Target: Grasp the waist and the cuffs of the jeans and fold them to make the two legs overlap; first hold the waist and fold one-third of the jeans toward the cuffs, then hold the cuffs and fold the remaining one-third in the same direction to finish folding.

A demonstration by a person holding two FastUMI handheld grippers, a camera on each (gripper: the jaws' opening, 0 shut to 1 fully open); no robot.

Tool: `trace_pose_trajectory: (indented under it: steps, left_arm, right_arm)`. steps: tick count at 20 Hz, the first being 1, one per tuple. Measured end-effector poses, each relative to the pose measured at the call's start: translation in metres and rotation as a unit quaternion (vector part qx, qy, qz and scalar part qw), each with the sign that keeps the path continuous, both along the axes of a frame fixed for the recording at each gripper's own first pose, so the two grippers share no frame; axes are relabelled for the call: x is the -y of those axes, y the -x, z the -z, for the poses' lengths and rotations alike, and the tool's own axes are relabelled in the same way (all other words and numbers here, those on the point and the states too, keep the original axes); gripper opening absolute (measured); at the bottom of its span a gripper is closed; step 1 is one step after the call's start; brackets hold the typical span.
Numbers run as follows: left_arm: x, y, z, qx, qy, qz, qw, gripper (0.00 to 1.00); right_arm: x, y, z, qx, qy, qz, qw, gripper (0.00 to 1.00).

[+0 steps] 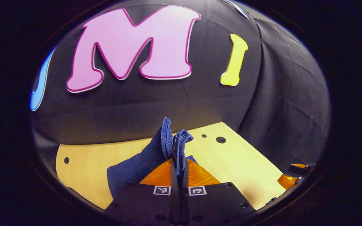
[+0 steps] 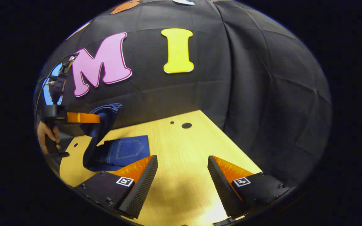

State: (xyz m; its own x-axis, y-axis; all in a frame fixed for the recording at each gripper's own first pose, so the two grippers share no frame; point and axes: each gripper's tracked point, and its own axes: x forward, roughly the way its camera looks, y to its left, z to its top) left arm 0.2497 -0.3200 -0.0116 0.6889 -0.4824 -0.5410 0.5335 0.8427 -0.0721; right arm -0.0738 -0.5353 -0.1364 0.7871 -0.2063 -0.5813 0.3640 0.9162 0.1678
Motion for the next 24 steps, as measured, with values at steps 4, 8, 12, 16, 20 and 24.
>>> trace_pose_trajectory:
  steps: [4,8,12,16,20,24]
  left_arm:
    - [0.033,0.008,0.066,-0.046,-0.042,0.022,0.998,0.11]
    - [0.044,0.027,0.079,-0.064,-0.024,0.028,0.997,0.34]
    - [0.030,0.039,0.044,-0.023,0.001,0.026,0.999,0.89]
    - [-0.018,0.073,-0.011,0.032,0.027,0.006,0.999,0.96]
    - [-0.099,0.131,-0.061,0.102,-0.009,-0.021,0.994,0.96]
    - [-0.173,0.192,-0.101,0.140,0.007,-0.080,0.987,0.96]
  right_arm:
    - [-0.013,0.013,-0.001,-0.009,0.002,-0.019,1.000,0.98]
    - [-0.006,0.015,-0.014,0.006,0.000,-0.015,1.000,0.98]
    - [-0.005,0.024,-0.022,0.011,-0.004,-0.015,1.000,0.99]
    - [-0.016,0.030,-0.051,0.035,0.004,-0.023,0.999,0.99]
    - [-0.030,0.039,-0.085,0.065,0.035,-0.031,0.997,0.98]
    - [-0.059,0.052,-0.139,0.128,0.063,-0.027,0.989,0.98]
